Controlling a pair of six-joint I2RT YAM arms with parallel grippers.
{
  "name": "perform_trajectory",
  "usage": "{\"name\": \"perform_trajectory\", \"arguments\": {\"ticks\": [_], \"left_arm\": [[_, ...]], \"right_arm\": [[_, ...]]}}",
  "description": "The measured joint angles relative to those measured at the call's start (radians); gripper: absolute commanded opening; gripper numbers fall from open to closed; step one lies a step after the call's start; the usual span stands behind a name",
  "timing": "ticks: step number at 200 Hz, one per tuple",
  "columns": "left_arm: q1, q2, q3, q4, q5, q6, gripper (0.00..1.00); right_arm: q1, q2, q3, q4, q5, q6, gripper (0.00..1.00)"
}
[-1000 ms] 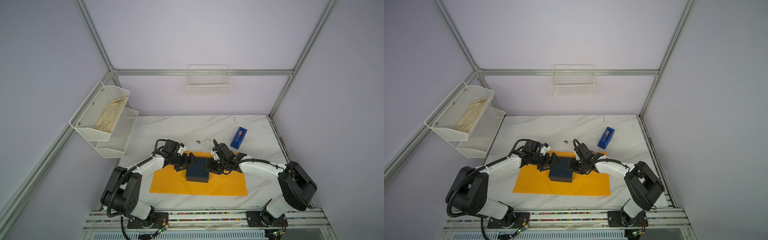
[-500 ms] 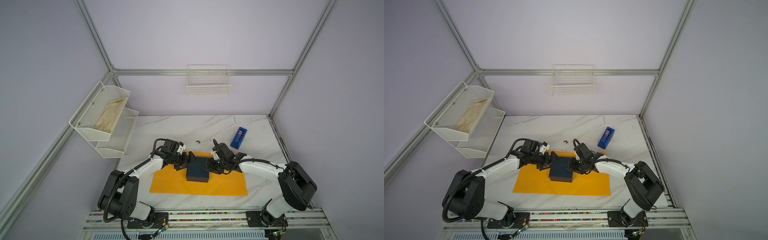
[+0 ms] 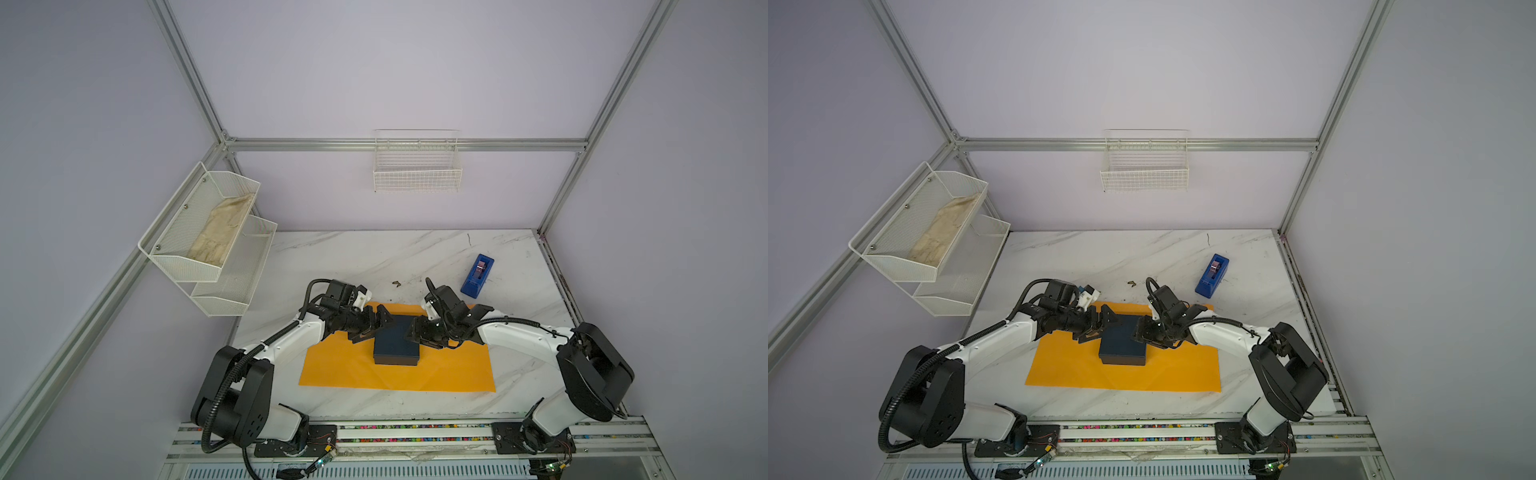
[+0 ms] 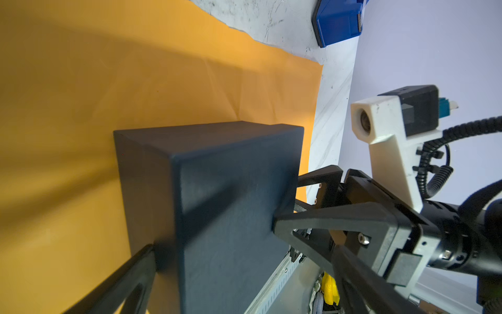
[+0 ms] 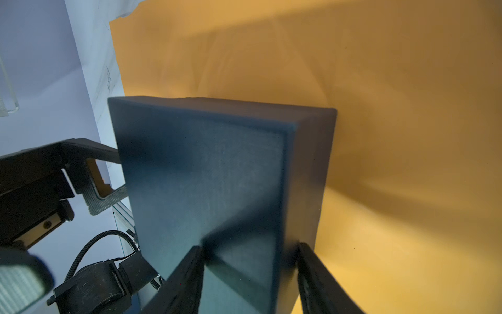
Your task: Wrap the gift box in paper
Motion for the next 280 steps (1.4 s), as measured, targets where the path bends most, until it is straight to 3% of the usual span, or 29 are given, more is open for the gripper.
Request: {"name": "perform_trajectory", "arguments": {"ticks": [79, 118, 280], "left_arm": [[-0.014, 0.003, -0.007, -0.064, -0.048, 0.030, 0.97], [-0.015, 0.065, -0.005, -0.119, -0.092, 0.074, 0.83], [-0.015, 0.158, 0.117, -0.121, -0.076, 0.115, 0.78]], "right_arm": [[0.000, 0.000, 0.000, -0.007, 0.003, -0.004, 0.56], [0.001, -0.008, 0.000, -0.010, 0.015, -0.004, 0.56], [0.002, -0.028, -0.002, -0.014, 0.026, -0.012, 0.54]]}}
